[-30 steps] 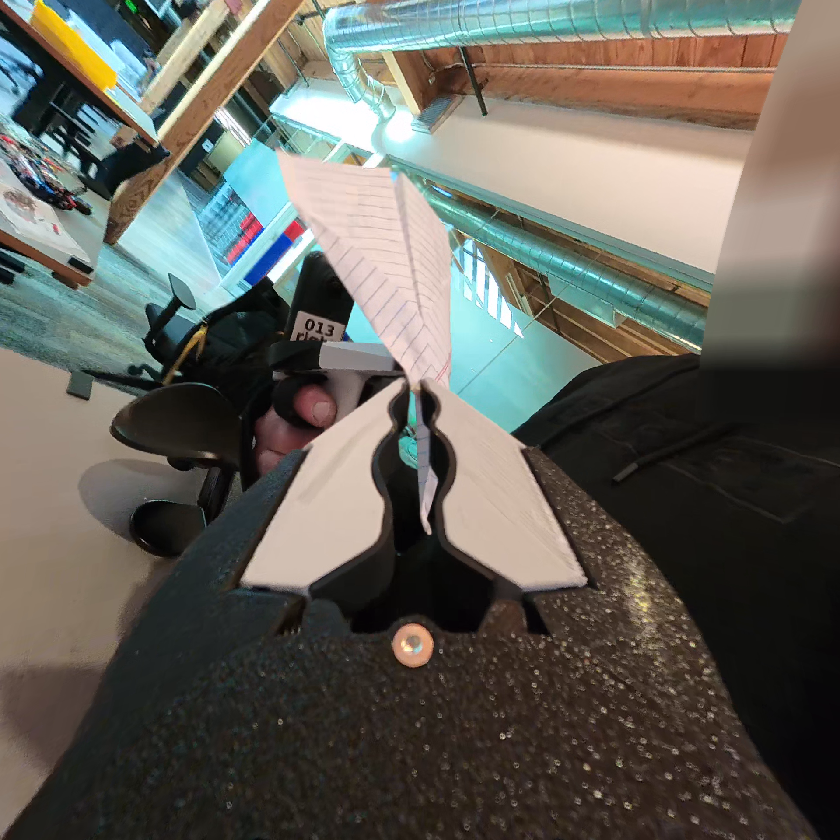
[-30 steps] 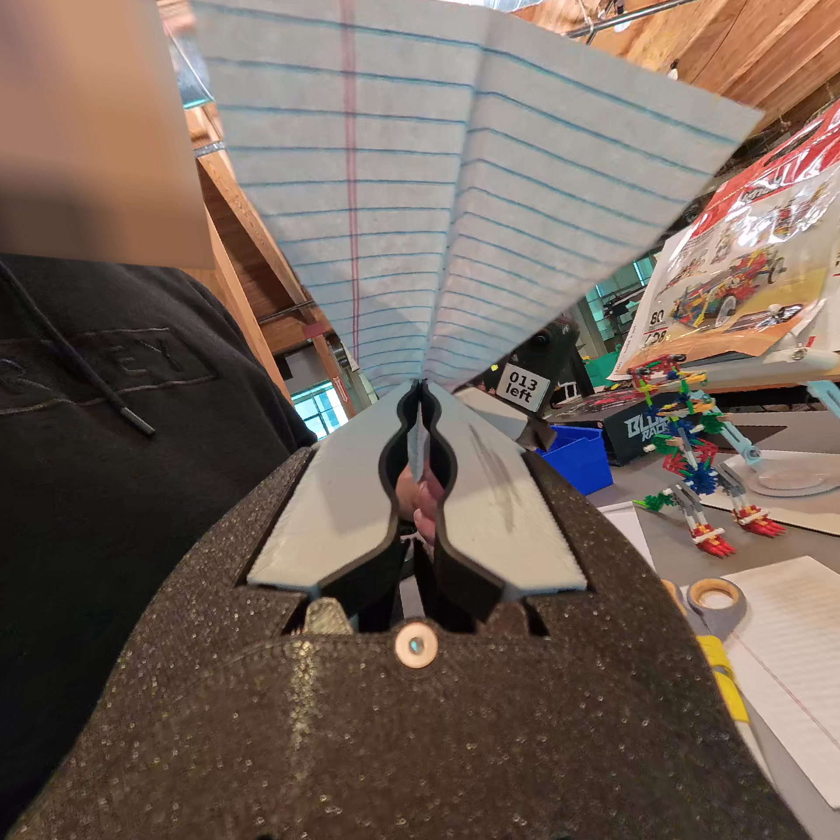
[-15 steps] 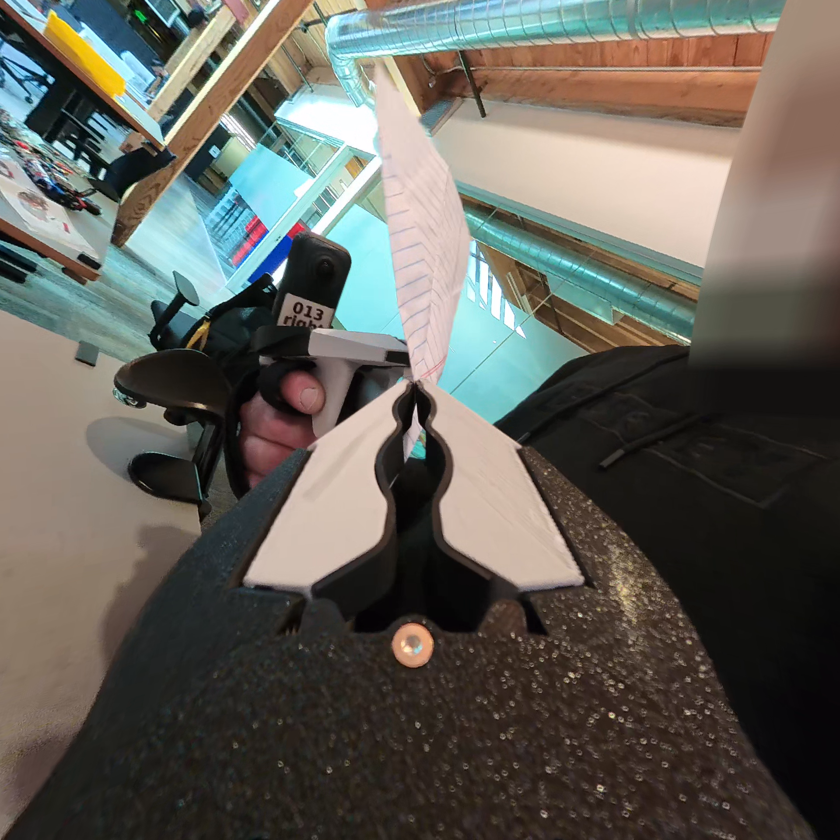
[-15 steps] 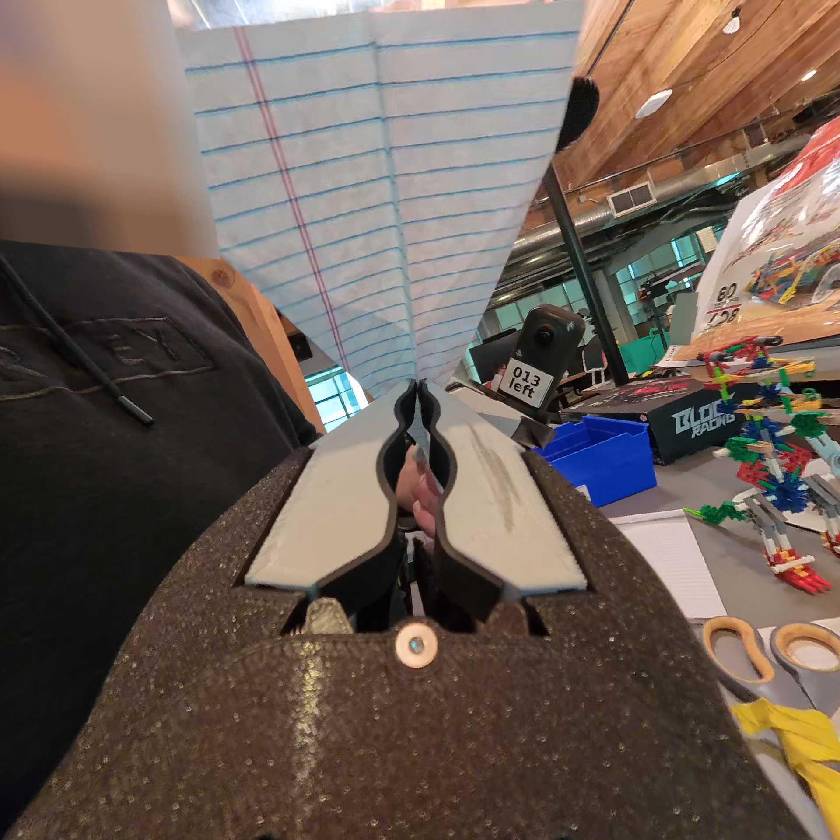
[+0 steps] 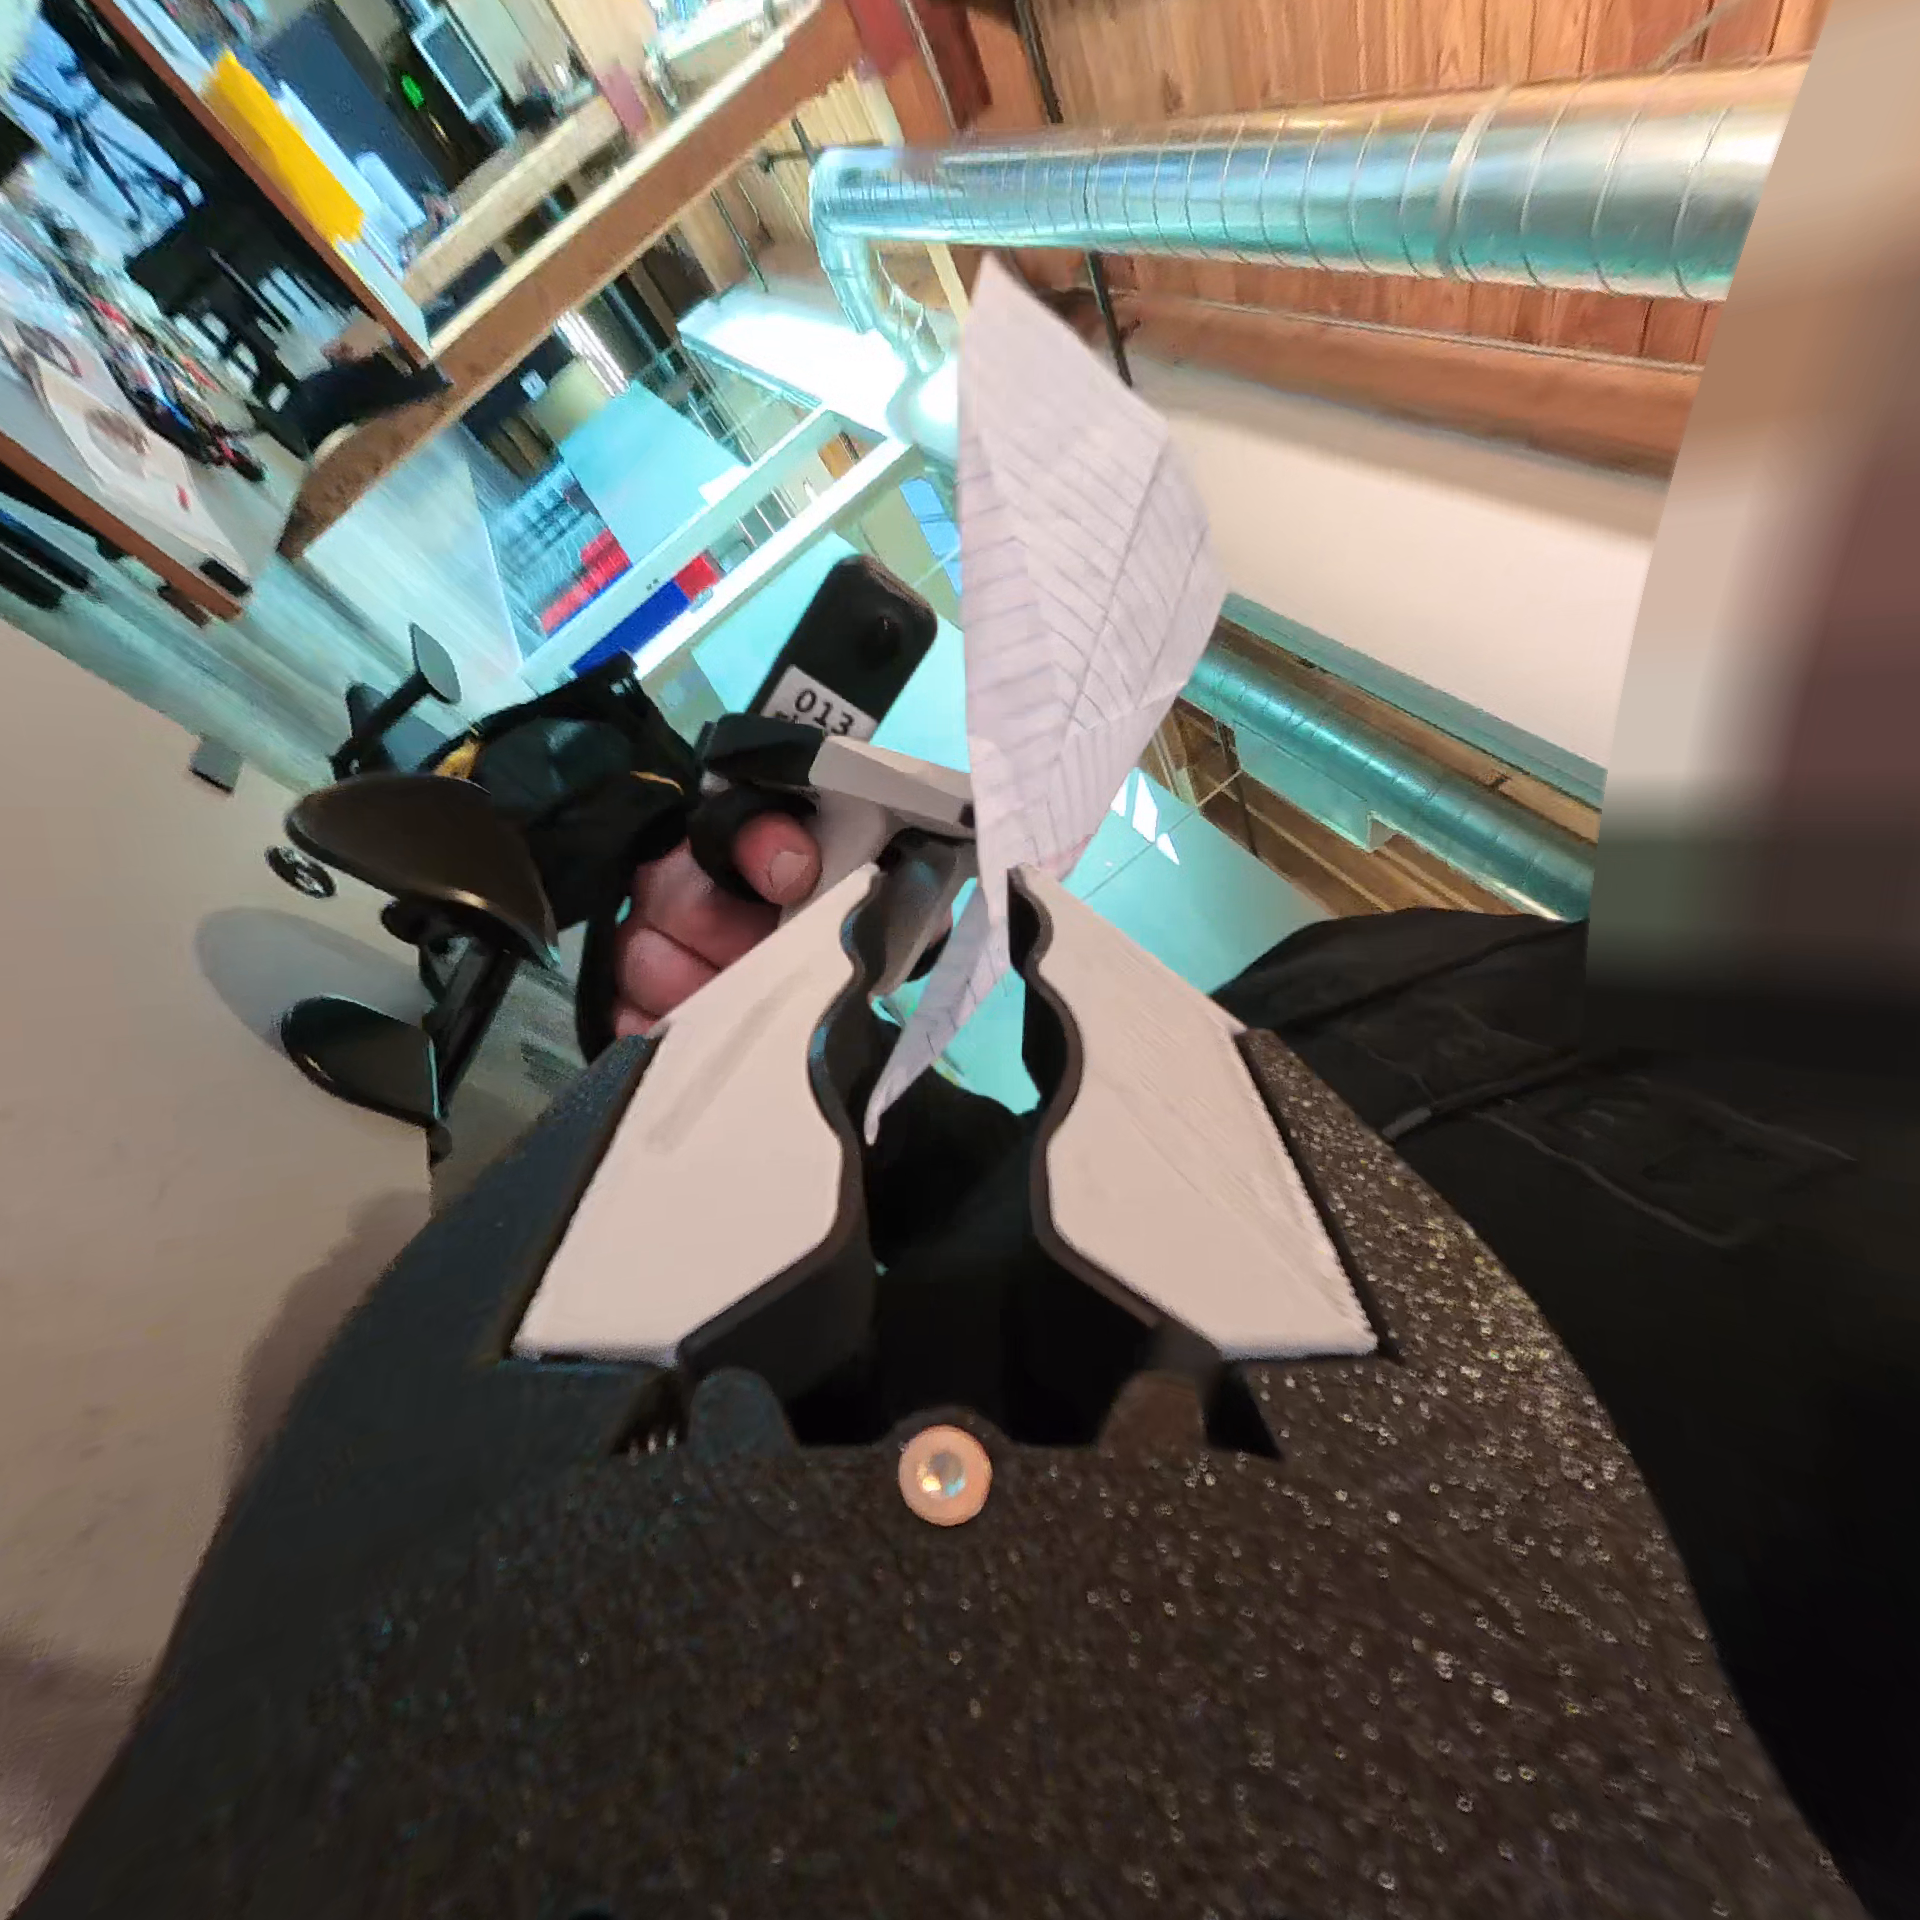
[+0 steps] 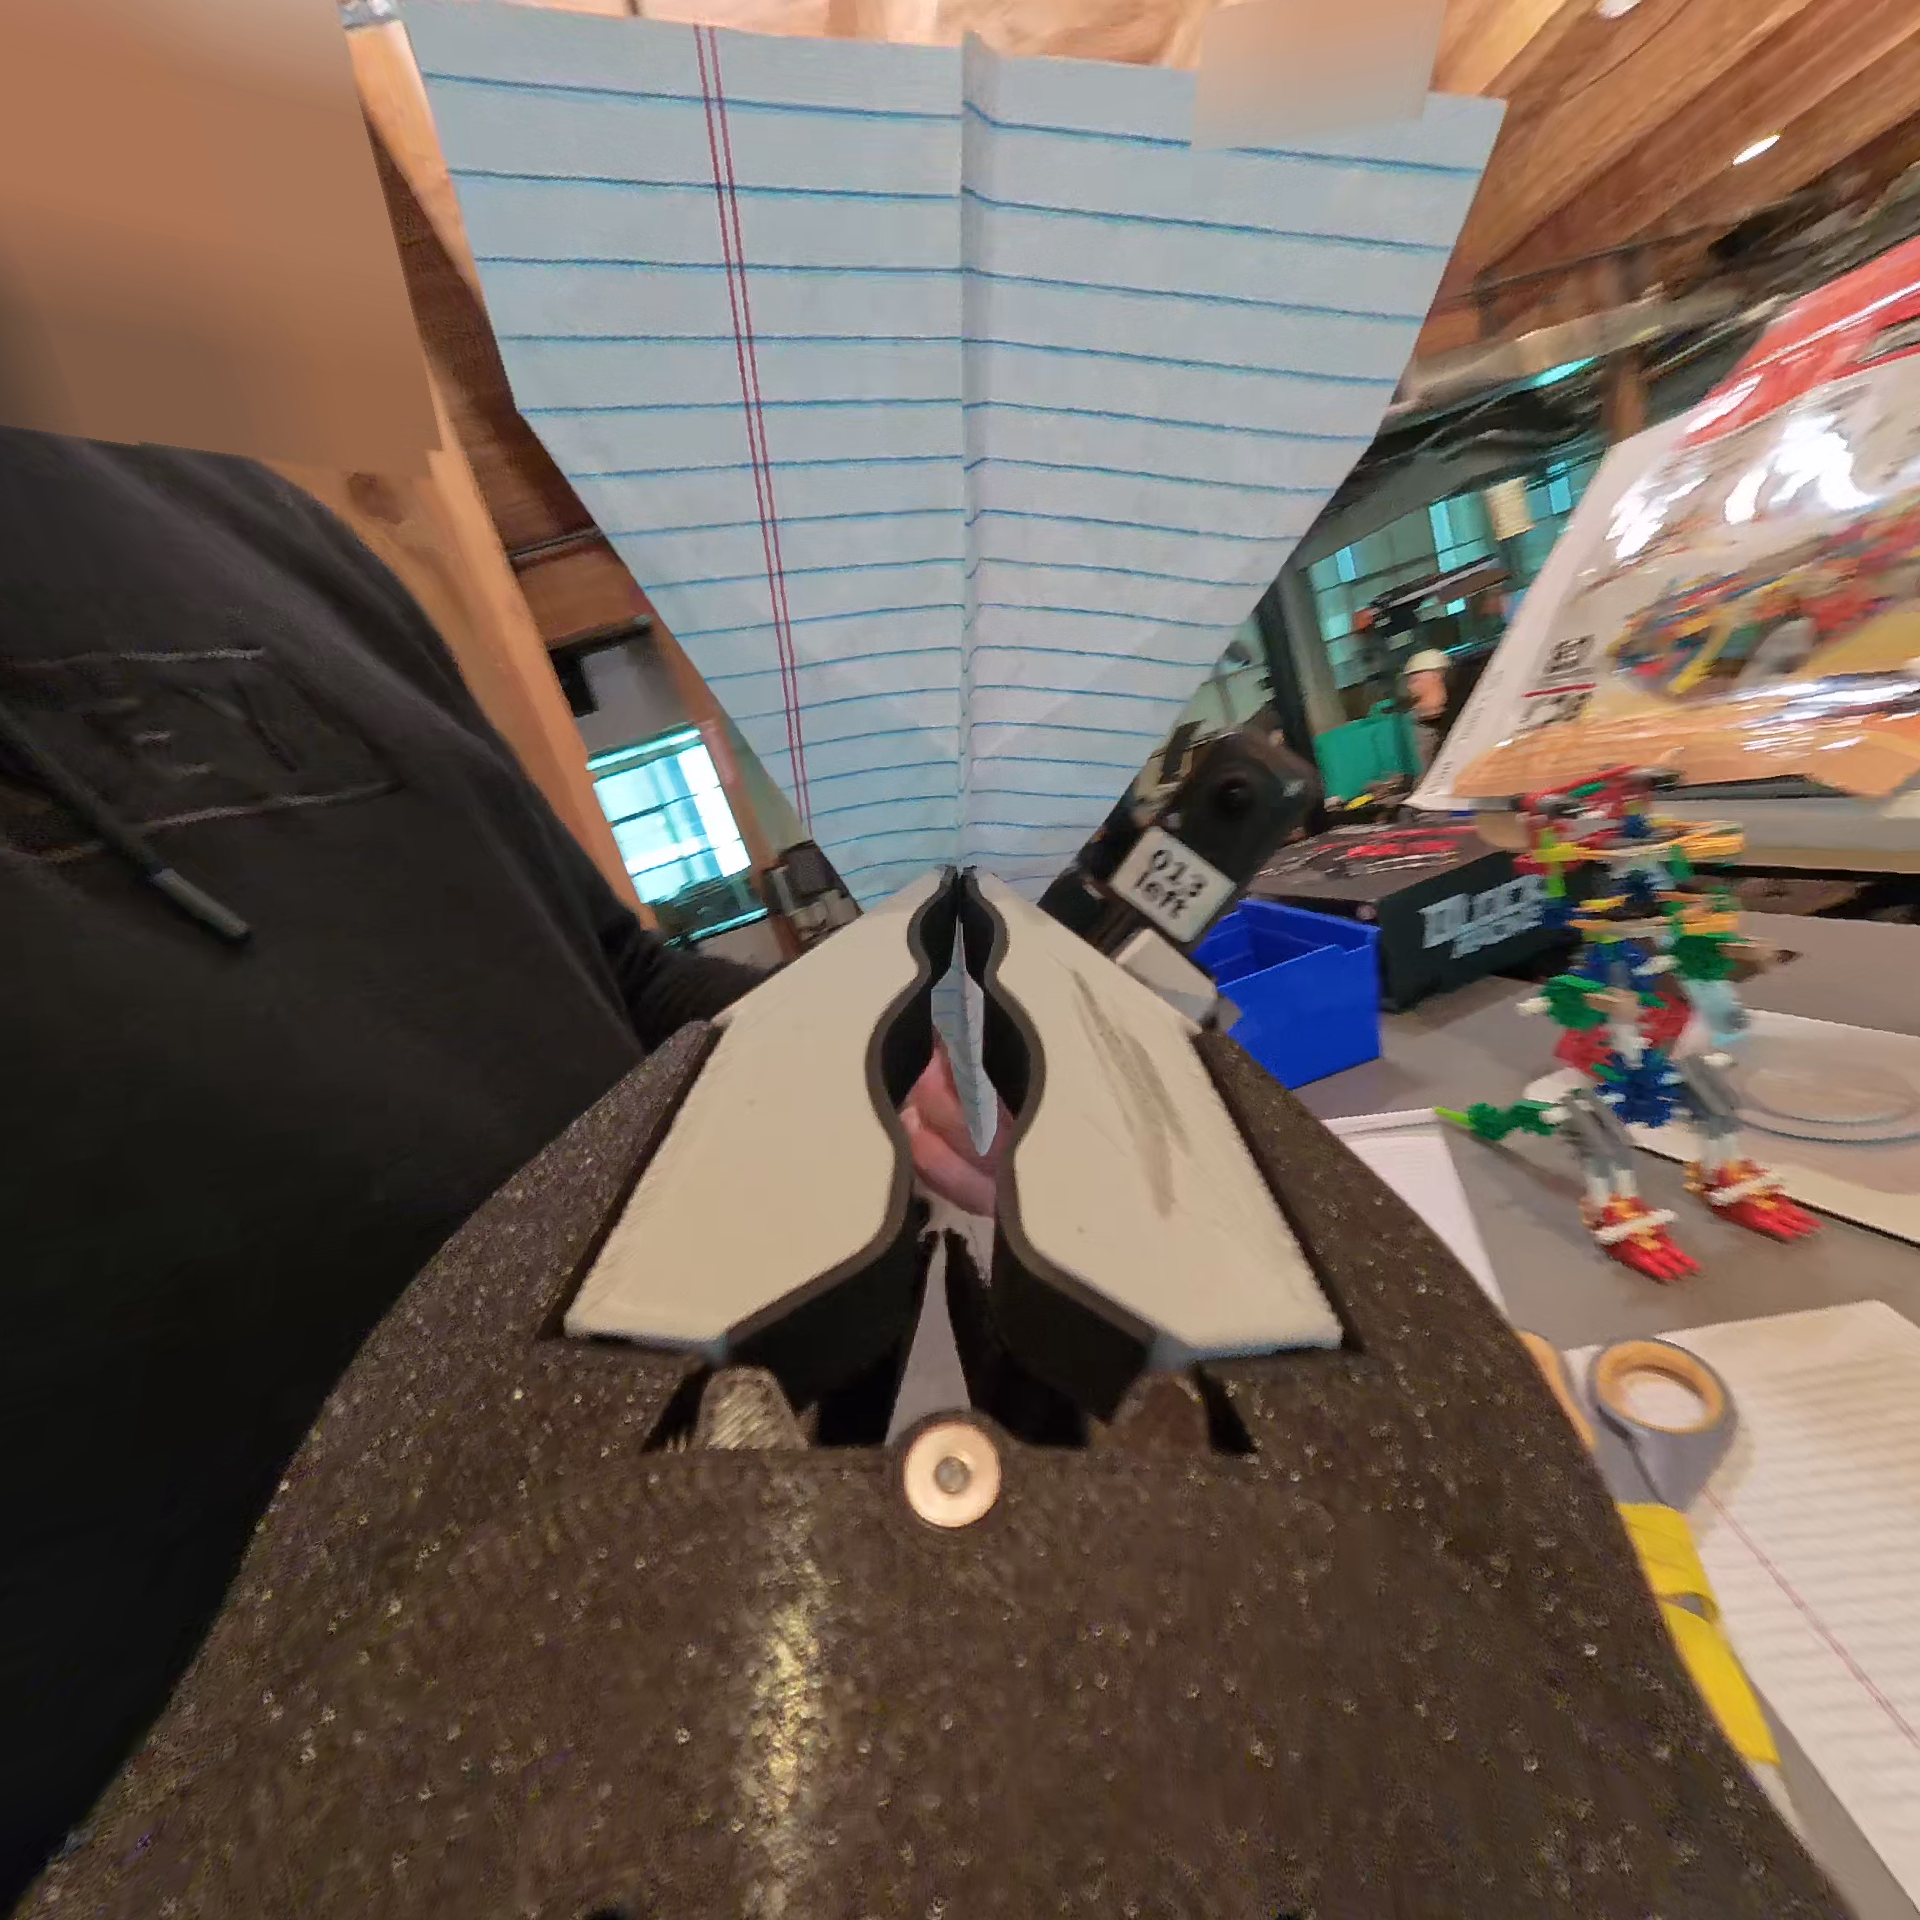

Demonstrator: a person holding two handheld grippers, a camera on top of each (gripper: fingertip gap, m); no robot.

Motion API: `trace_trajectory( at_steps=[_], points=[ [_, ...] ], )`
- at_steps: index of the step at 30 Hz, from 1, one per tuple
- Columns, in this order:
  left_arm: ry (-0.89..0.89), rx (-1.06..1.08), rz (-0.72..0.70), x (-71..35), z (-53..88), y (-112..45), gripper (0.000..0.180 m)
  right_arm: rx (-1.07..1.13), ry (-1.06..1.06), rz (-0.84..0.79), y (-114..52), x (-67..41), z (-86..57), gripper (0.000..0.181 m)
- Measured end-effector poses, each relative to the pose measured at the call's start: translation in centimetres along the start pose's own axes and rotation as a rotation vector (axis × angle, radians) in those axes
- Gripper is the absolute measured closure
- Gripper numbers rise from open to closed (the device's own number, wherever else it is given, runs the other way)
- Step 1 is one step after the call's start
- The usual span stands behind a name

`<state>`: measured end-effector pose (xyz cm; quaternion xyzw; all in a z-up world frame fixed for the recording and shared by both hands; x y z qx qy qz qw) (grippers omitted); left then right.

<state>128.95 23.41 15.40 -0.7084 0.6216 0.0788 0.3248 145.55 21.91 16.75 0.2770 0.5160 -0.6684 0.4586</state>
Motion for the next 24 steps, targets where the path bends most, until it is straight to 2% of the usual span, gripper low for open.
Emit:
trace_trajectory(
  at_steps=[3,5,8,11,13,16,17,24],
  points=[
    [-0.127,-0.074,0.001,-0.3,-0.1,-0.1,0.151,0.130,0.044,-0.076,1.0,-1.1,-0.4,0.181],
    [-0.237,-0.135,0.004,-0.3,-0.3,-0.5,0.138,0.233,0.052,-0.120,1.5,-1.8,-0.8,0.181],
    [-0.551,-0.315,0.047,0.0,-0.8,-1.3,0.138,0.289,0.007,-0.195,1.5,-2.3,-0.9,0.181],
    [-0.712,-0.393,0.116,0.8,-1.5,-2.4,0.139,0.280,-0.002,-0.274,0.6,-2.6,-0.6,0.181],
    [-0.704,-0.390,0.045,0.5,-2.0,-2.6,0.143,0.265,-0.014,-0.292,-0.2,-2.5,-0.5,0.181],
    [-0.652,-0.356,-0.047,-0.2,-2.6,-2.1,0.159,0.233,-0.017,-0.296,-1.1,-2.4,-0.3,0.181],
    [-0.647,-0.337,-0.047,-0.1,-2.7,-2.0,0.169,0.227,-0.019,-0.295,-1.4,-2.3,-0.3,0.181],
    [-0.624,-0.327,0.003,-0.3,-3.5,-1.3,0.178,0.201,-0.012,-0.229,-1.8,-2.1,-0.3,0.180]
  ],
)
Point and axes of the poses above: each gripper's, where its closed fingertips meet, y back along the fingers, x out of its underside, z = x × y across the jaws, the point moved 8 cm from there along y, back along the fingers, and after that the axes turned 6 degrees about -z, right-handed, at the moved point
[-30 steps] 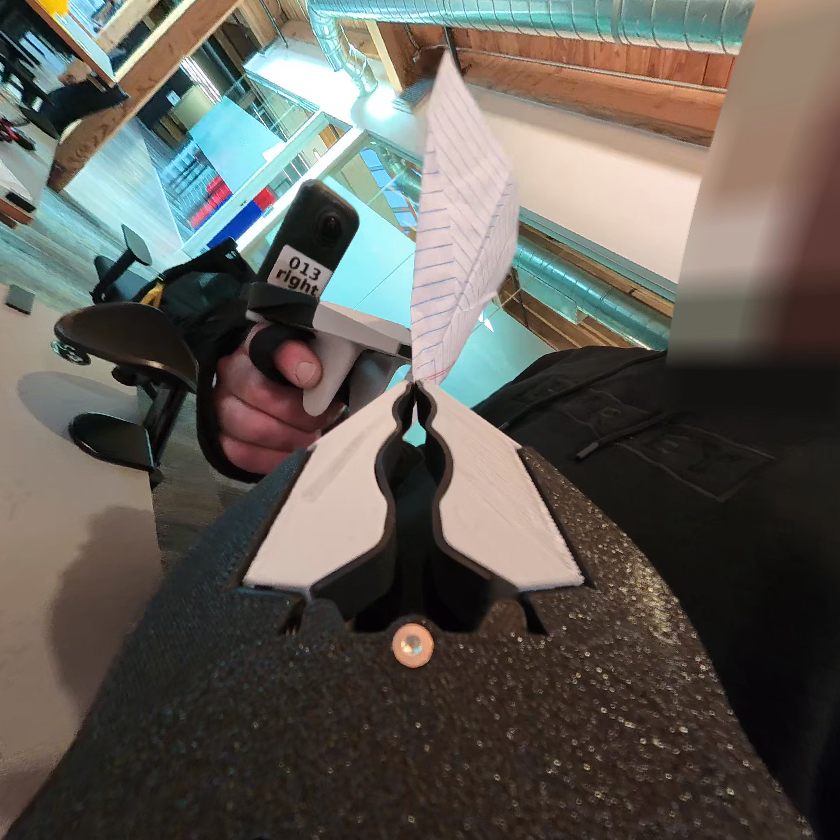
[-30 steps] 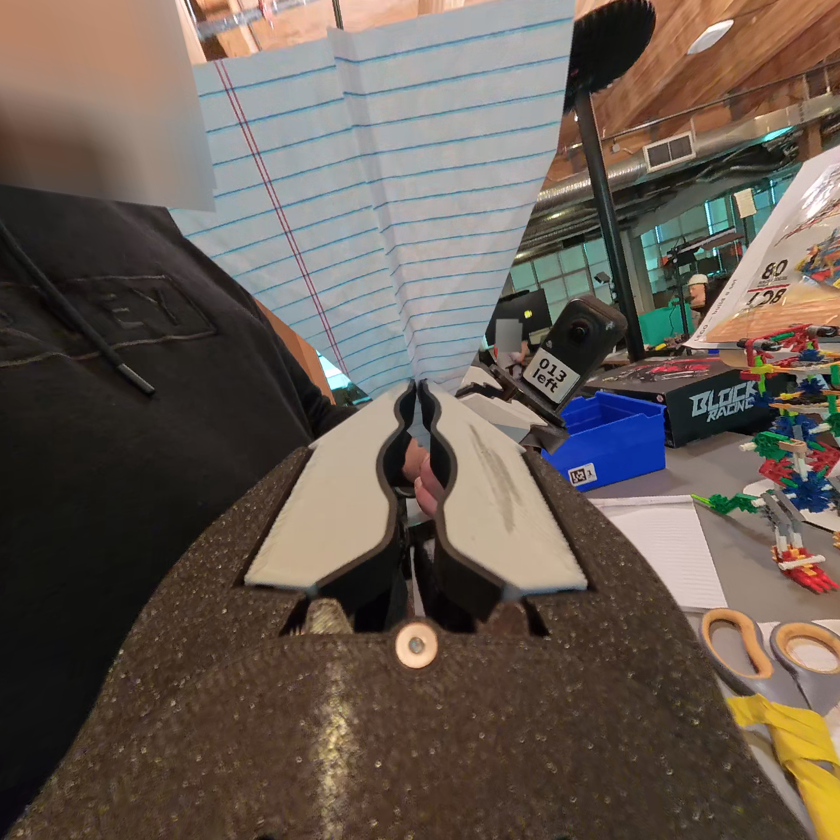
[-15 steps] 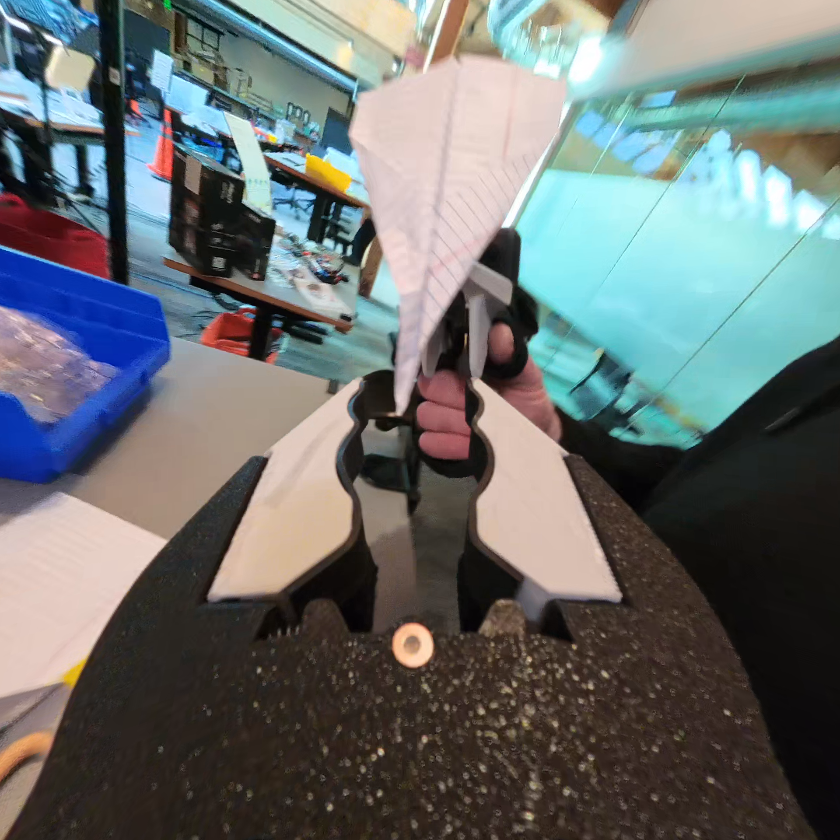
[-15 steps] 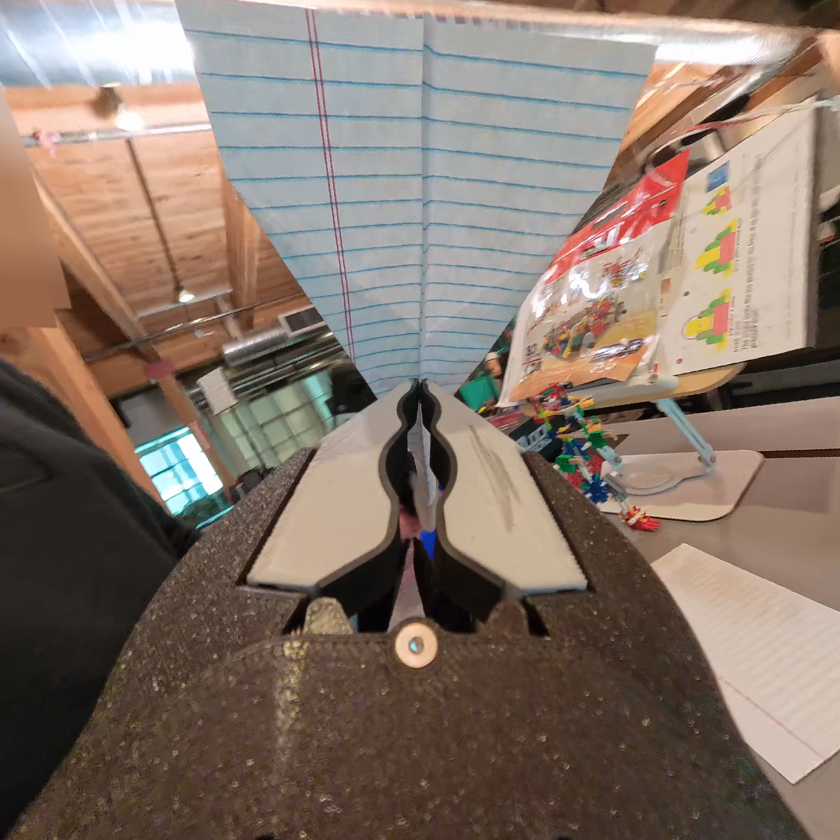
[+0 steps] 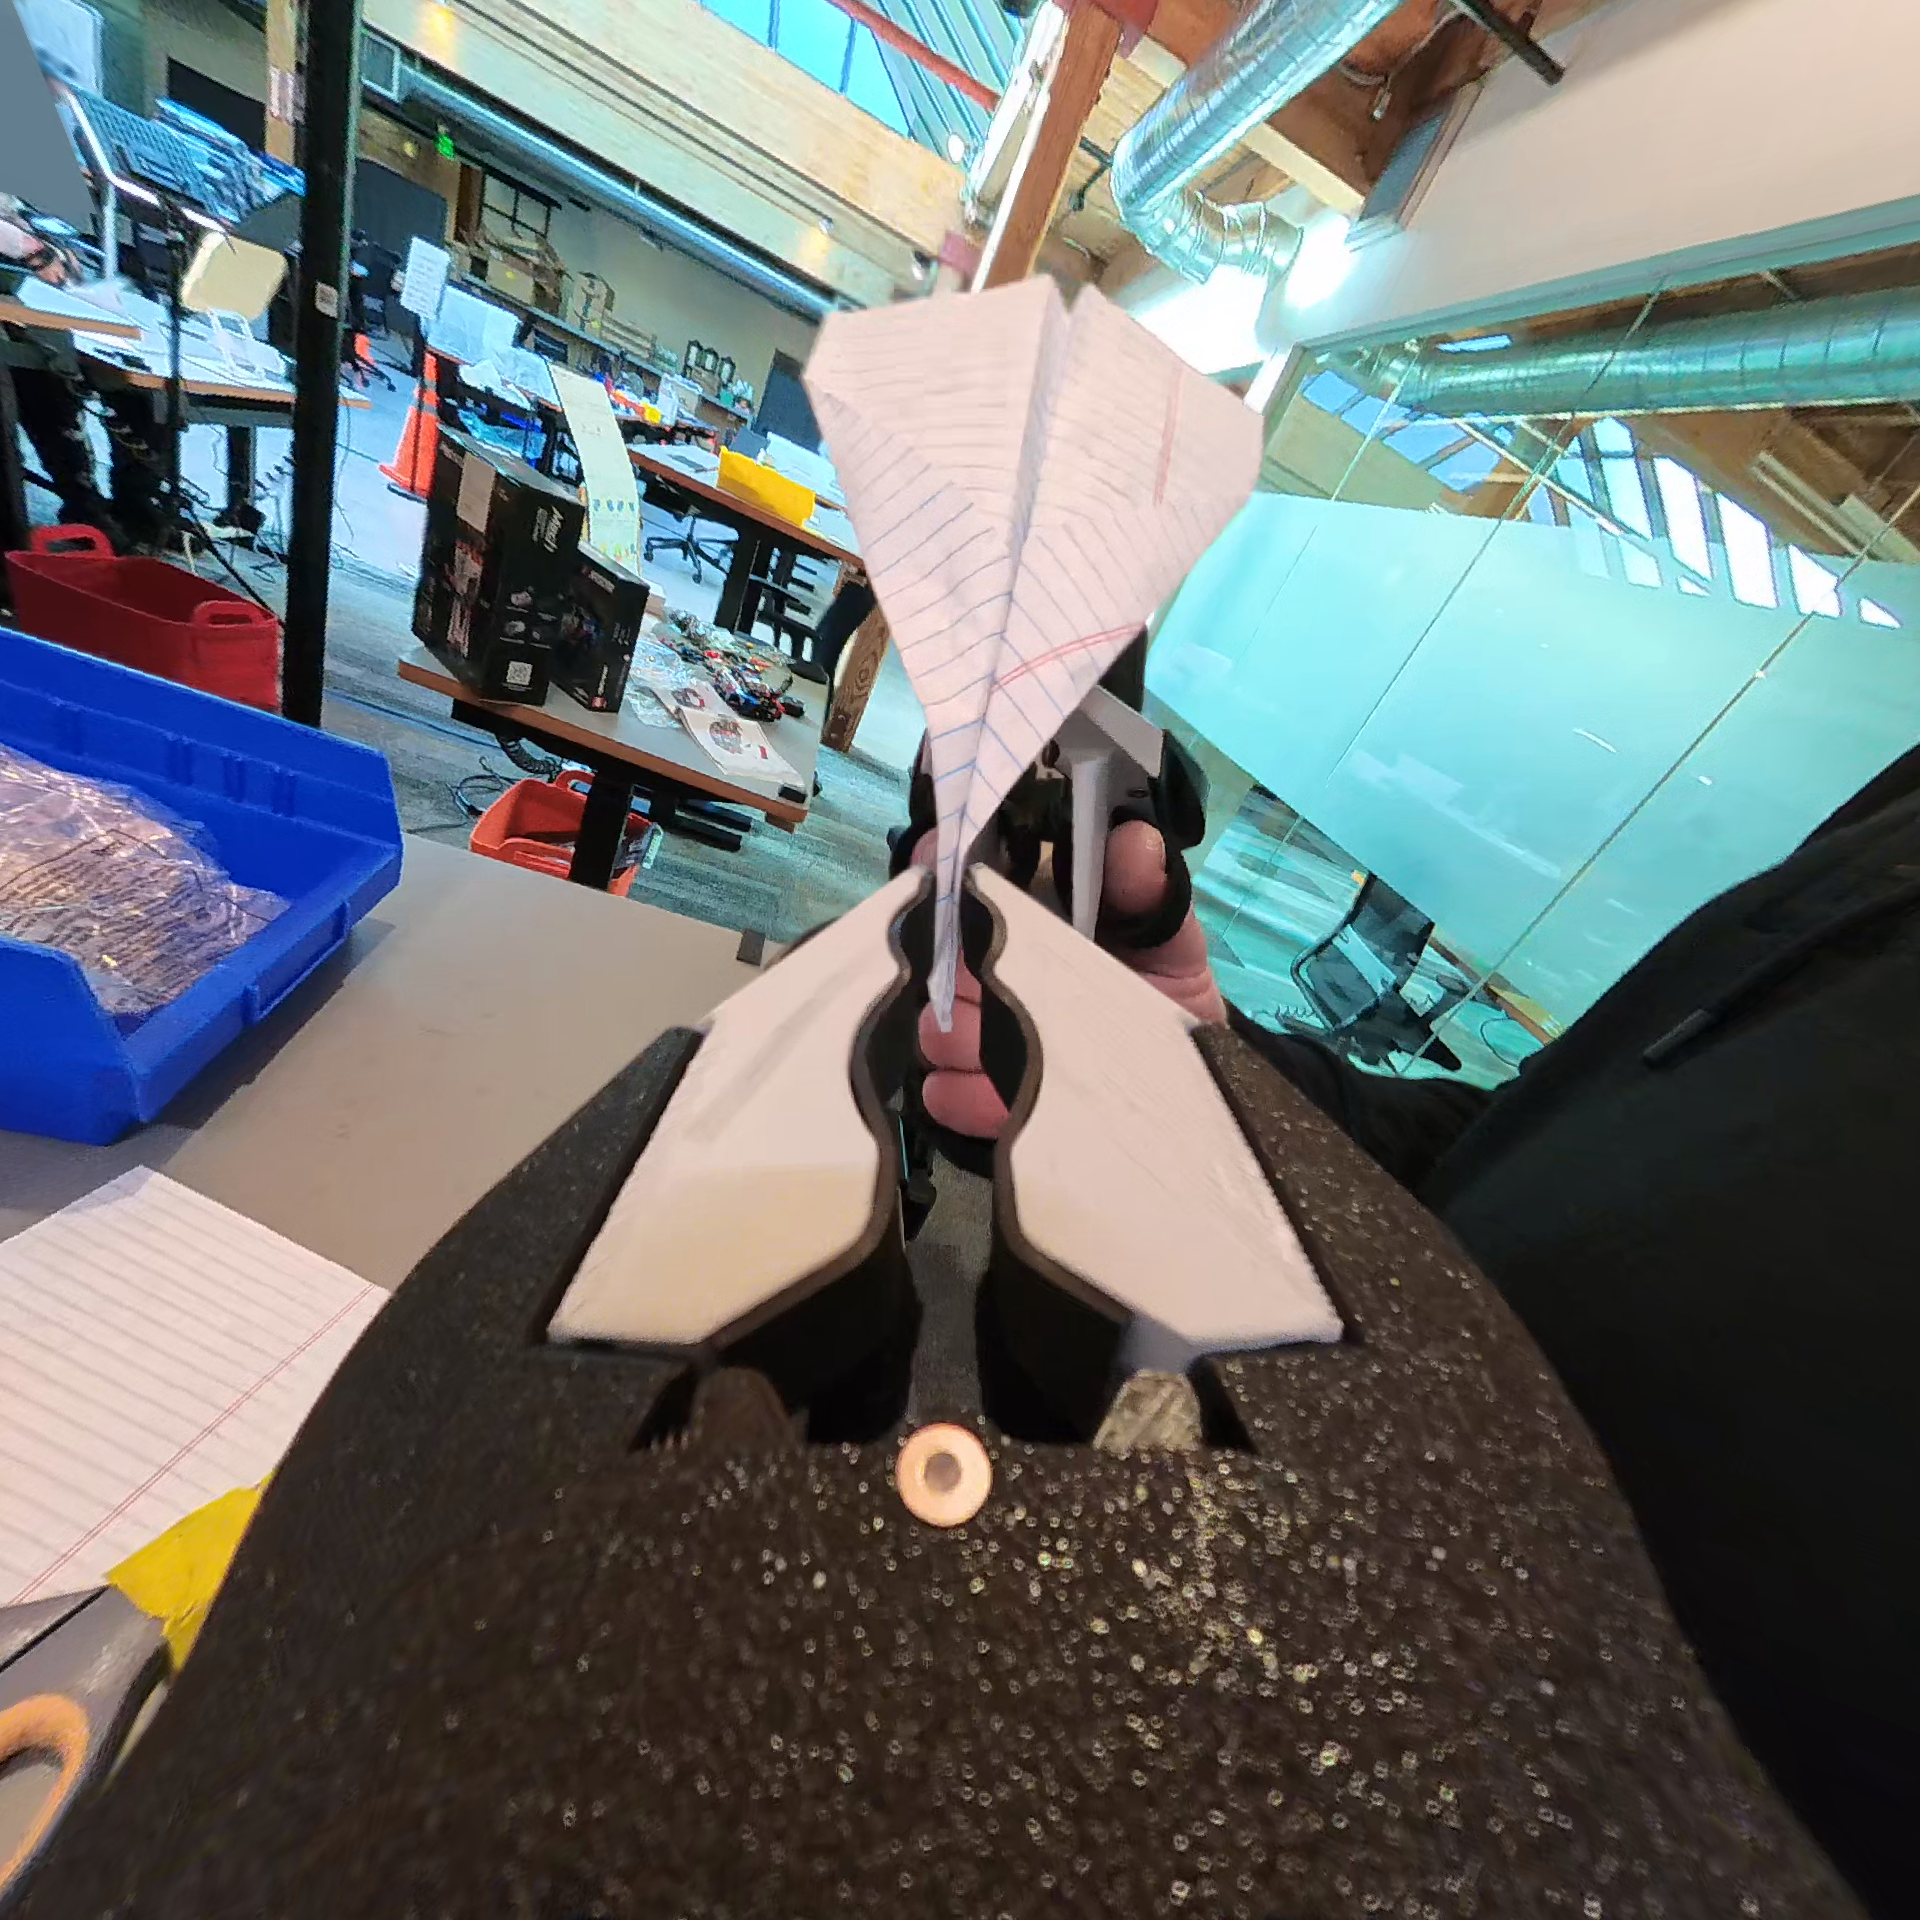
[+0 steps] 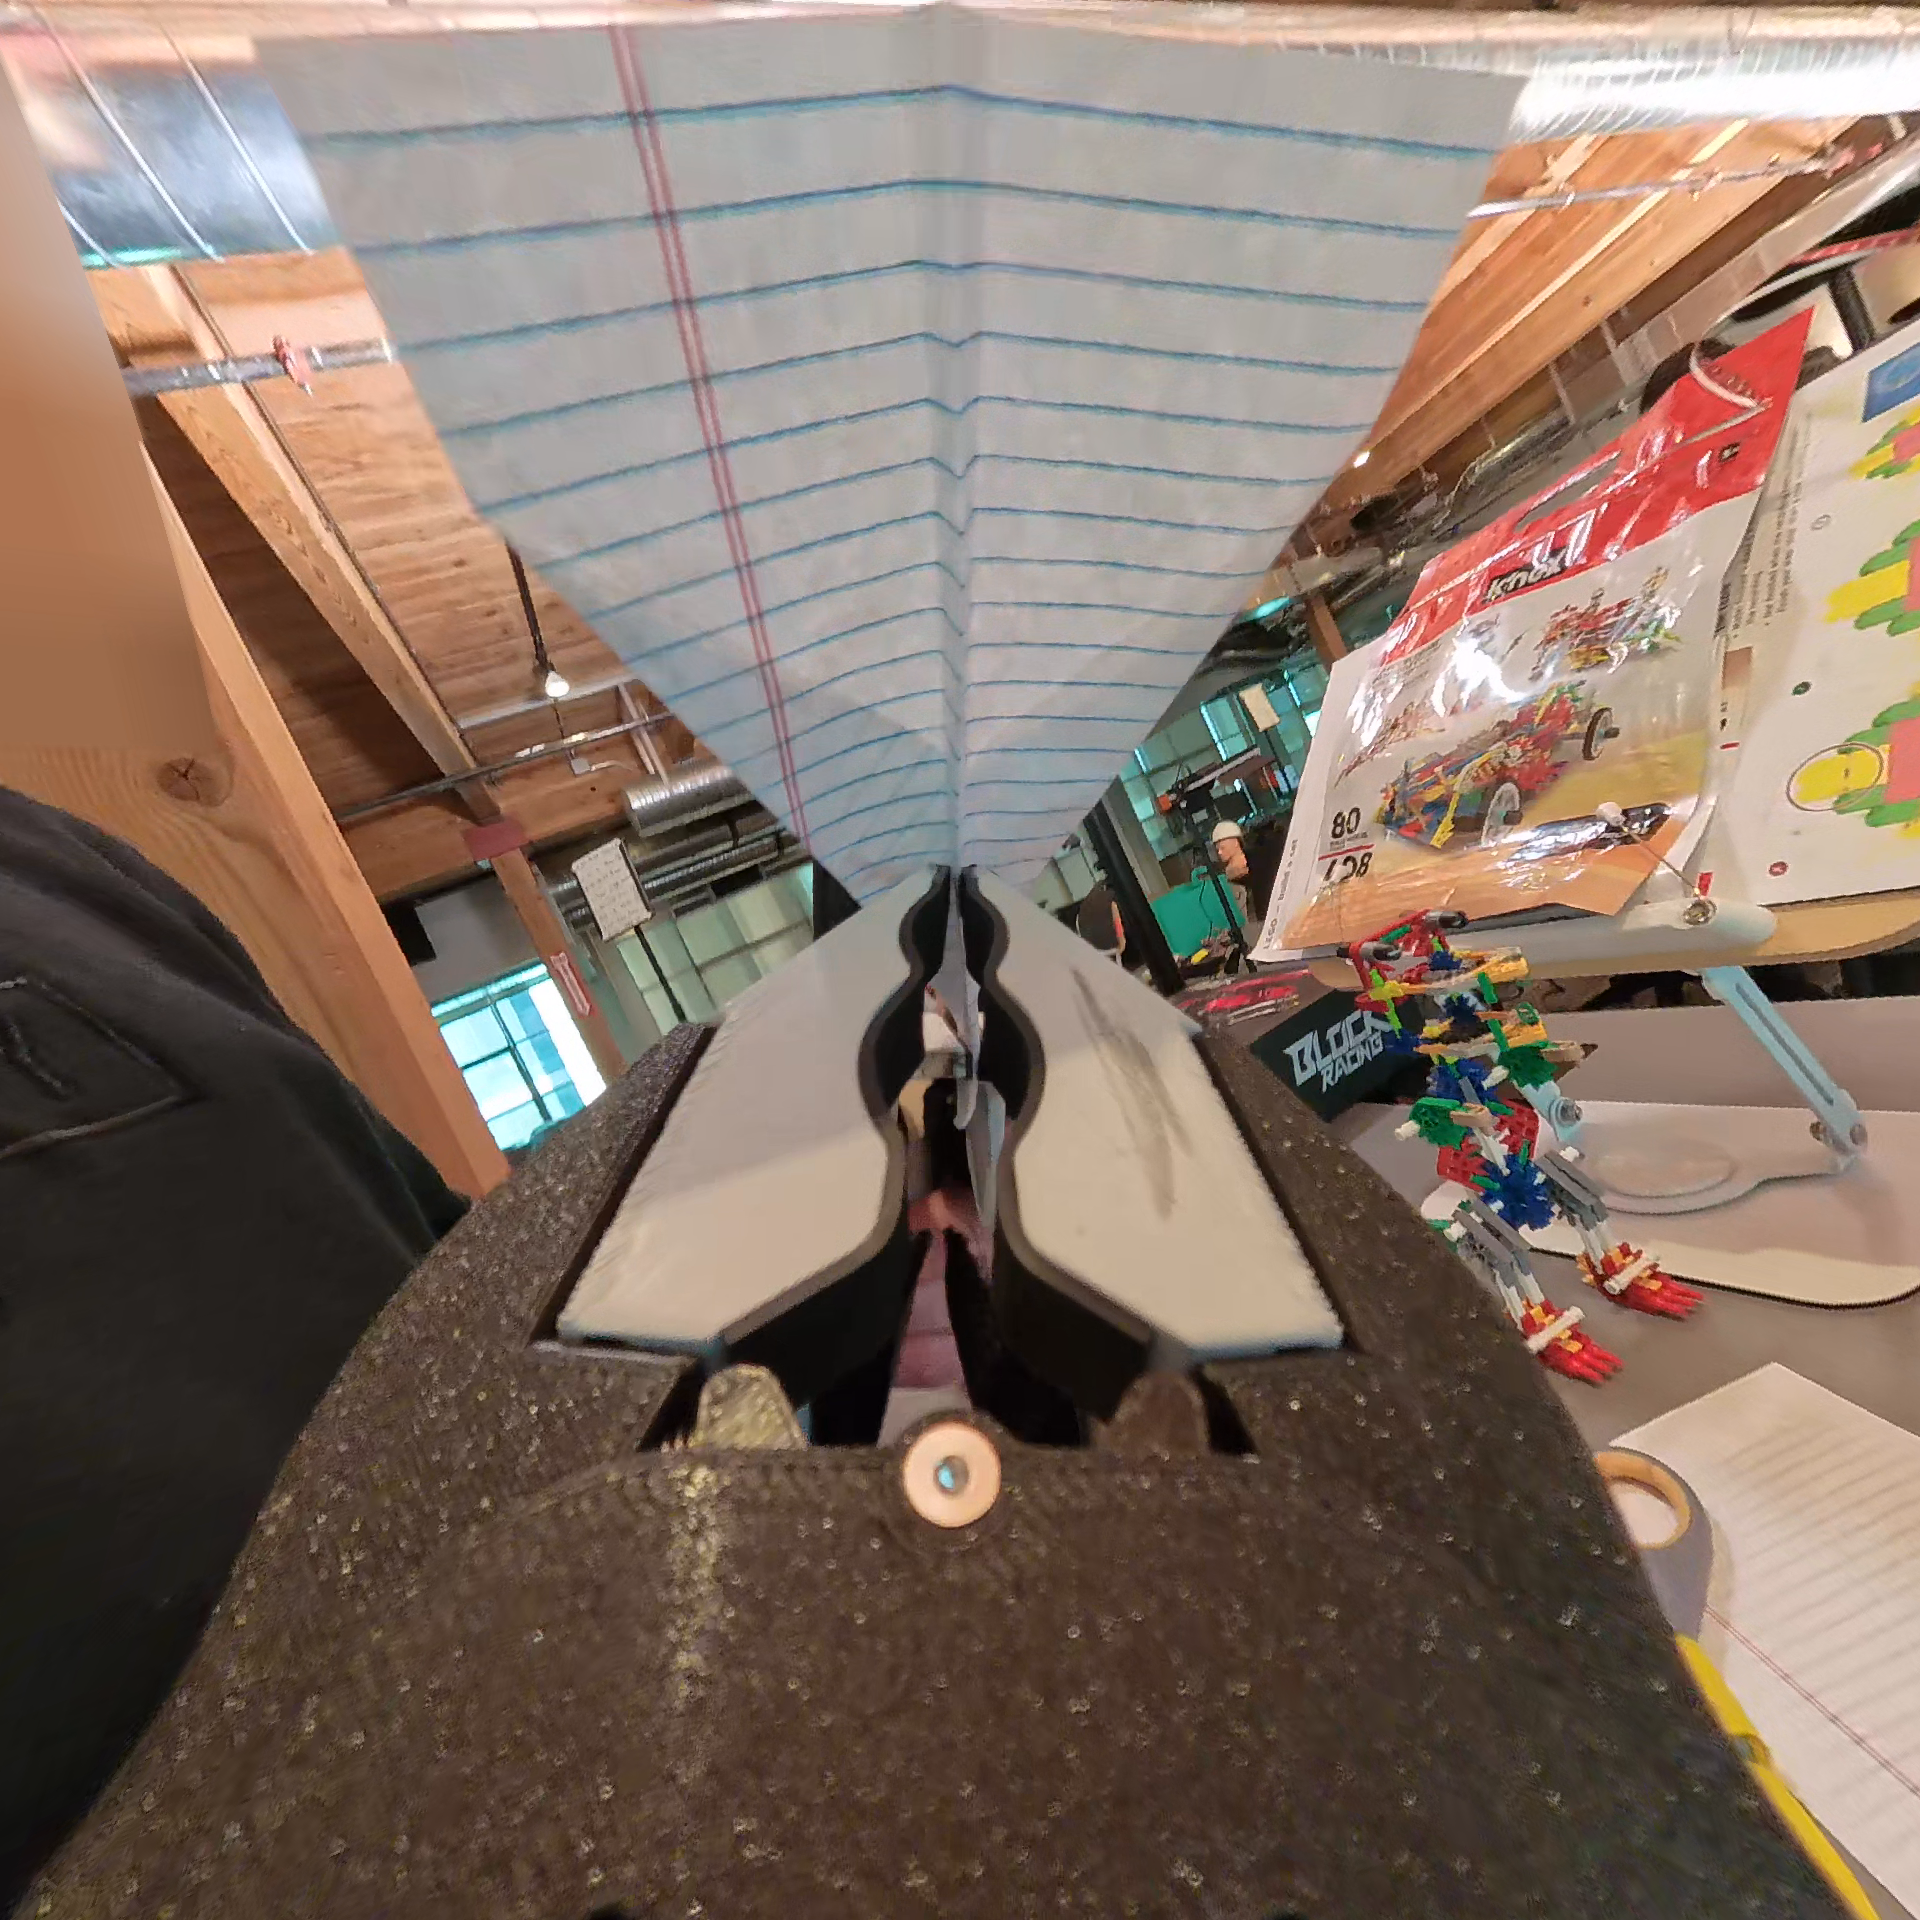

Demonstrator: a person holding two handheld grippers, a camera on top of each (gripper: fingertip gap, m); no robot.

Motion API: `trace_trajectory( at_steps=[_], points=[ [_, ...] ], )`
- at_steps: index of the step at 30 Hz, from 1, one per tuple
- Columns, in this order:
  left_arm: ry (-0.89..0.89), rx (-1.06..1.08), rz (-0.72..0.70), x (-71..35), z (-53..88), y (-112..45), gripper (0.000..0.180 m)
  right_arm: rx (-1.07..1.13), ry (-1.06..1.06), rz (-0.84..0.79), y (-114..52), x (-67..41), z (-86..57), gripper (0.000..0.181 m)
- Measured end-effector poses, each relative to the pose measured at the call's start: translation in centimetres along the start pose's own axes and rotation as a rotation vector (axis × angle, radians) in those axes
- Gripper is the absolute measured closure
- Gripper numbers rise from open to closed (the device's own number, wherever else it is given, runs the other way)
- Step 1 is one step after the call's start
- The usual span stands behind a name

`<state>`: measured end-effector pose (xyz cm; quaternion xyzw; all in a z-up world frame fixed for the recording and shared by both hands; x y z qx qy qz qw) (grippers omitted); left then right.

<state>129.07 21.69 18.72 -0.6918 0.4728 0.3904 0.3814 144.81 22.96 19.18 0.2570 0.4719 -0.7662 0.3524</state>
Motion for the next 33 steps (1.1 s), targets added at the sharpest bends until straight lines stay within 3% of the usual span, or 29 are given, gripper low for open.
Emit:
trace_trajectory(
  at_steps=[2,8,16,33],
  points=[
    [0.020,0.025,0.028,-0.4,0.0,0.1,0.179,-0.008,-0.007,0.034,0.0,0.0,-0.1,0.172],
    [0.064,0.098,0.101,-1.4,0.1,0.4,0.180,-0.053,0.038,0.177,-0.1,0.0,0.1,0.172],
    [0.013,0.163,0.280,-1.7,0.1,0.2,0.180,-0.113,0.044,0.229,-0.4,0.0,0.2,0.181],
    [-0.045,0.089,0.283,-2.7,1.7,-0.4,0.174,-0.092,0.161,0.318,-0.6,-1.3,-1.1,0.181]
  ],
)
Point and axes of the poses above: each gripper's, where its closed fingertips meet, y back along the fingers, x out of its underside, z = x × y across the jaws, the point moved 8 cm from there along y, back along the fingers, and after that the axes turned 6 degrees about -z, right-handed, at the moved point
